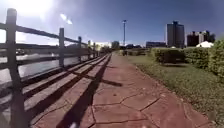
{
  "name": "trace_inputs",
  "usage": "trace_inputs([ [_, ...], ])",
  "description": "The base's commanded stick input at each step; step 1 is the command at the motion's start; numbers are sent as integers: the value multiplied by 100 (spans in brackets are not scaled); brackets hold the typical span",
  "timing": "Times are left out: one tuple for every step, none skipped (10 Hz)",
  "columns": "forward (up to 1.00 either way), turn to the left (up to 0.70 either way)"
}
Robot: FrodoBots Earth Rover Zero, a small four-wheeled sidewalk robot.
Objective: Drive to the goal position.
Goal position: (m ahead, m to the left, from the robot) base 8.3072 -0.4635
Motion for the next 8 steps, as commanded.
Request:
trace_inputs([
  [85,0],
  [85,0],
  [85,0],
  [85,0],
  [85,0],
  [85,0],
  [85,0],
  [85,0],
])
